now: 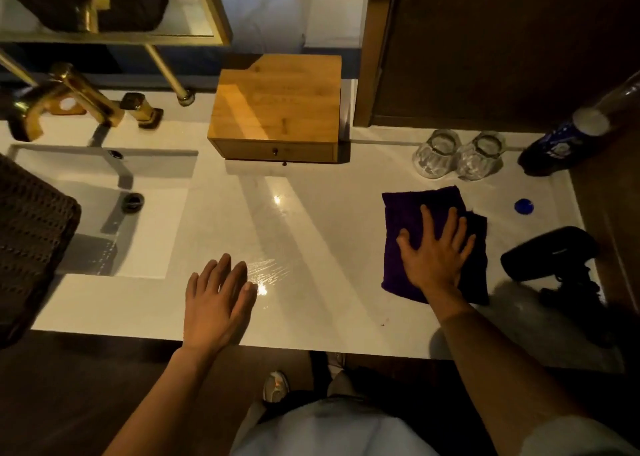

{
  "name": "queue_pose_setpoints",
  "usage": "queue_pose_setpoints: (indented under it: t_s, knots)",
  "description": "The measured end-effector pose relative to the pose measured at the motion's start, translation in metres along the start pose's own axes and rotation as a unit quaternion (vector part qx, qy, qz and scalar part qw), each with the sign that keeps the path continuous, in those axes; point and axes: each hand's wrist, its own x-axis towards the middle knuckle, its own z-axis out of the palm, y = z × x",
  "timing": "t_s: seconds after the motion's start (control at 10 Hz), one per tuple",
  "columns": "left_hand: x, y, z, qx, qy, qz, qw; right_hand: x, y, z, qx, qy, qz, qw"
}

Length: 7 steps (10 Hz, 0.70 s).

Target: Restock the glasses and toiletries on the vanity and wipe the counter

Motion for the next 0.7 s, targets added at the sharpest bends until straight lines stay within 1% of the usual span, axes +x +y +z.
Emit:
queue_pose_setpoints:
  t_s: [0.2,0.3,0.4,0.5,0.6,0.7]
  knots:
    - [0.0,-0.005,-0.002,-0.012,-0.016,0.007,1.0,-0.001,-0.003,-0.003,-0.008,-0.019,0.008,1.0]
    - [0.001,-0.013,-0.003,-0.013,-0.03,0.03,0.999,0.001,-0.003,-0.007,-0.018,-0.053,0.013,0.998]
    - [0.003,-0.018,-0.008,-0.013,-0.036,0.05,0.998,0.0,-0.008,-0.014,-0.004,-0.093,0.021,0.995]
    - [0.001,-0.026,-0.012,-0.043,-0.035,0.078,0.995,-0.02,-0.02,-0.019,0.02,-0.102,0.049,0.993]
    - [-0.012,-0.035,-0.028,-0.085,-0.001,0.11,0.99,-0.057,-0.041,-0.026,0.073,-0.065,0.076,0.992]
    - [-0.043,-0.044,-0.039,-0.172,0.002,0.123,0.977,-0.112,-0.059,-0.019,0.122,0.013,0.058,0.991]
